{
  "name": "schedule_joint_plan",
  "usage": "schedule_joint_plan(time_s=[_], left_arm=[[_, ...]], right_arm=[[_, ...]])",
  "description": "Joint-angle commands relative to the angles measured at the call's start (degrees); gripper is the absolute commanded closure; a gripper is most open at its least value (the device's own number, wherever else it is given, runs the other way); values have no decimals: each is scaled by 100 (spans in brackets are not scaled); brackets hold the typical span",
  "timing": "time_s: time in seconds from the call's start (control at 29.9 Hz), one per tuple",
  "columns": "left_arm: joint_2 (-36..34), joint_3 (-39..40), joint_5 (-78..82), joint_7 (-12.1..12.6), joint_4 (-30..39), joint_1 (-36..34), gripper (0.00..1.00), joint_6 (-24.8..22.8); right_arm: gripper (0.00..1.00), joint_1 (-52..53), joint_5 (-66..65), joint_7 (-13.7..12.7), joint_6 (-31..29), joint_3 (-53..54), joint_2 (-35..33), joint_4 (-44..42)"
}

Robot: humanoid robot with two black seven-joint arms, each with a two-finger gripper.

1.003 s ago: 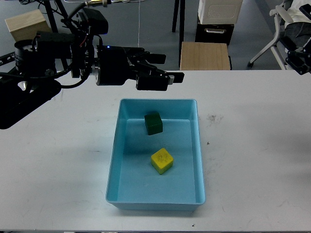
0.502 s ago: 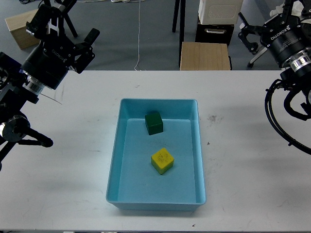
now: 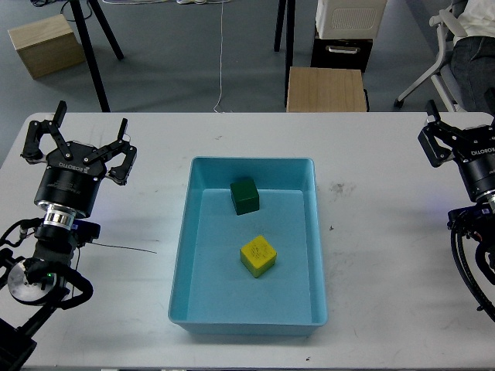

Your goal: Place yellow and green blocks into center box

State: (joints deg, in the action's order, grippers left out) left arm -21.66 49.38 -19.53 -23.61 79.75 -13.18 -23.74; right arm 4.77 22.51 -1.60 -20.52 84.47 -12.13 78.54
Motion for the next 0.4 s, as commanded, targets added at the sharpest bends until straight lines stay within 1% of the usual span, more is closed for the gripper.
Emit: schedule_joint_plan(time_s=[0.0, 0.13, 0.2, 0.27, 0.37], left_arm=[[451, 72, -15, -12, 295, 385, 0, -34], [619, 160, -15, -73, 506, 580, 0, -34], [663, 186, -15, -213, 516, 597, 0, -34], [680, 187, -15, -415, 516, 658, 0, -34], [698, 187, -15, -439, 524, 720, 0, -43]], right_arm=[[1, -450, -9, -7, -4, 298, 421, 354], [1, -626, 8, -7, -4, 325, 492, 417], [1, -714, 8, 10, 5, 325, 544, 469], [1, -854, 8, 10, -4, 325, 641, 583], [1, -995, -9, 19, -4, 281, 729, 663]])
